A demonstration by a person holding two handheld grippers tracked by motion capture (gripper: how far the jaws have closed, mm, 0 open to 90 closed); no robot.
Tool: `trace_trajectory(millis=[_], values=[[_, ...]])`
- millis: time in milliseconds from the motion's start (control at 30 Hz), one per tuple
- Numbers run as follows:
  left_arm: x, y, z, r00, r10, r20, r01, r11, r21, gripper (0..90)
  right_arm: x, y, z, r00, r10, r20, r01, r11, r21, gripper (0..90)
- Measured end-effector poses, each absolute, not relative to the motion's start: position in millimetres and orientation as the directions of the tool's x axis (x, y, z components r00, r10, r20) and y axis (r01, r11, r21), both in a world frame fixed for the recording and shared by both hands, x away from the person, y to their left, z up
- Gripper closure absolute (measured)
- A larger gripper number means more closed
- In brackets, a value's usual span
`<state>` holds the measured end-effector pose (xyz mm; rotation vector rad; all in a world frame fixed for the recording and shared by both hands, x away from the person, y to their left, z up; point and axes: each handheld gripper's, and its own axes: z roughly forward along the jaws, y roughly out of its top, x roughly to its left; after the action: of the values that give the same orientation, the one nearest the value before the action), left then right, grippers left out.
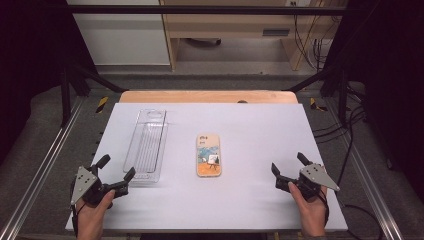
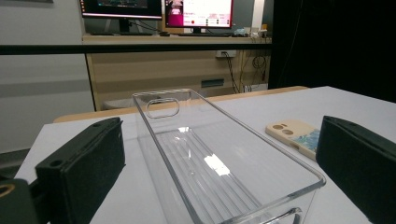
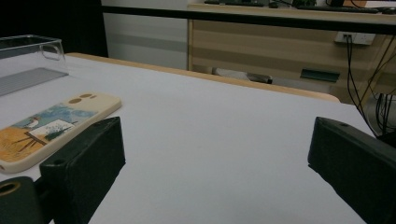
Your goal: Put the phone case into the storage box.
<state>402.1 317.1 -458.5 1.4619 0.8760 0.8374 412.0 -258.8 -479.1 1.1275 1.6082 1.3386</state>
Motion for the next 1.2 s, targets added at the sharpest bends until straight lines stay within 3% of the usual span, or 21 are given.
trace_trajectory(millis=[867, 1200], values=[[401.8, 315.6, -459.0, 0.470, 0.882, 0.021, 0.054, -0.053, 0.997, 1.0, 414.4, -258.3, -482.2, -0.315, 0.949, 0.036, 0.225, 0.037, 0.974, 4.4], [401.1, 314.8, -459.7, 0.473, 0.881, 0.023, 0.058, -0.058, 0.997, 1.0, 417.4, -235.5, -476.0, -0.397, 0.918, 0.018, 0.256, 0.092, 0.962, 10.9]])
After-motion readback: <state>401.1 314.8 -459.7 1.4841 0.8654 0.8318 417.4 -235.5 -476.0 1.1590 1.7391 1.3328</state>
